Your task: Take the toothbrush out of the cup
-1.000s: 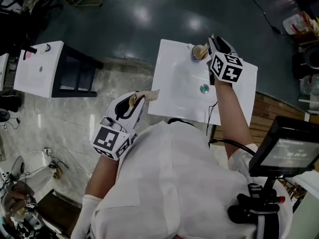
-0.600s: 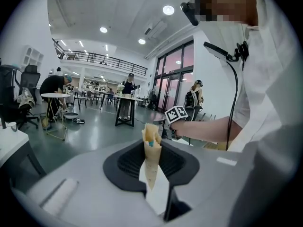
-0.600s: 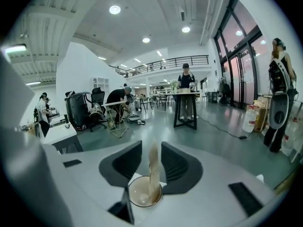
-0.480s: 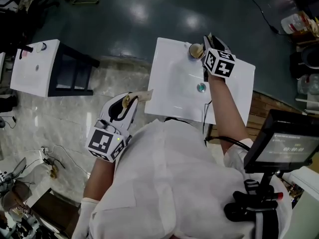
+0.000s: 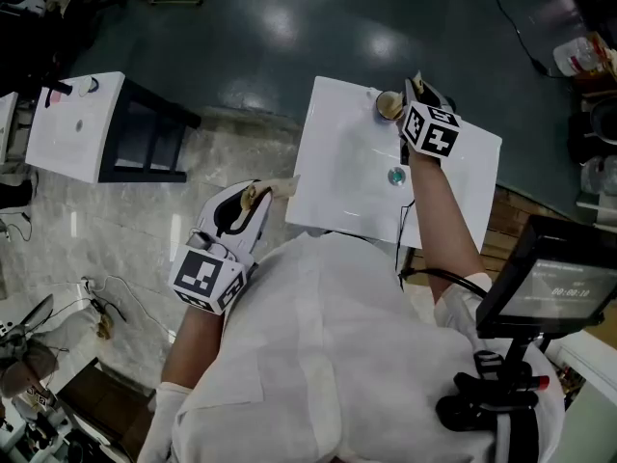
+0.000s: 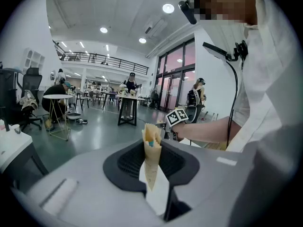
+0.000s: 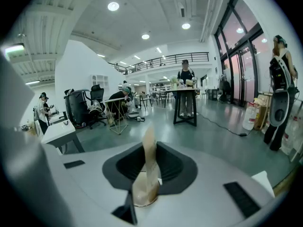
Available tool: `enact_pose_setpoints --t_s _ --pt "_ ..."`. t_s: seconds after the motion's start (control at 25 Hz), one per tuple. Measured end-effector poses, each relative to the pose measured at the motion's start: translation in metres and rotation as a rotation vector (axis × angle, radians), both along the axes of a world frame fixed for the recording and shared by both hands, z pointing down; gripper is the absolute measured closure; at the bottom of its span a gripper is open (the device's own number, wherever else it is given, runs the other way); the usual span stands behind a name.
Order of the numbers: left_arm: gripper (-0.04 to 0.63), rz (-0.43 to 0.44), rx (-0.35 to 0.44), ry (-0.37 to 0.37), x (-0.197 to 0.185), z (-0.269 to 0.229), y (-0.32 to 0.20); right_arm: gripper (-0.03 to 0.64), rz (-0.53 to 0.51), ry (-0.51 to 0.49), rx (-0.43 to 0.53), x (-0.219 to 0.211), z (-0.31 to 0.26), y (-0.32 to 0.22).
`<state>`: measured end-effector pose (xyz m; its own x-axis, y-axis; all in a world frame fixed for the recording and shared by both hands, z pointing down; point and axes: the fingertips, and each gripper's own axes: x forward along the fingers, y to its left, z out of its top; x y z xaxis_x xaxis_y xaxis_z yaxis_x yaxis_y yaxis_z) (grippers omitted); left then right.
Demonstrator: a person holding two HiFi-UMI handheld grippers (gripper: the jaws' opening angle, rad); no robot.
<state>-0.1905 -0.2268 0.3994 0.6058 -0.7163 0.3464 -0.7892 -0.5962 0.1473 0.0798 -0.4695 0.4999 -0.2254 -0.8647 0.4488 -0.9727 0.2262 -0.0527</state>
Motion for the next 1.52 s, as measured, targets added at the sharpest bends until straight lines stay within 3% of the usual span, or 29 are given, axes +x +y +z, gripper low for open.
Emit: enact_pose_setpoints --t_s 0.6,1.16,1.52 --pt "0.522 -0.008 0.016 0.005 -0.012 -0.002 0.000 0.568 -0.042 0.031 0.052 -0.009 -0.020 0.001" --pt "0.522 0.007 0.048 0.024 -0.019 -0.010 0.031 0.568 -0.098 0.067 0.193 -0.020 -0.097 0.043" --pt "0.522 0.059 0.060 0.042 -0.020 -0.014 0.048 0.568 -0.127 0.067 0.200 -0.025 -0.117 0.094"
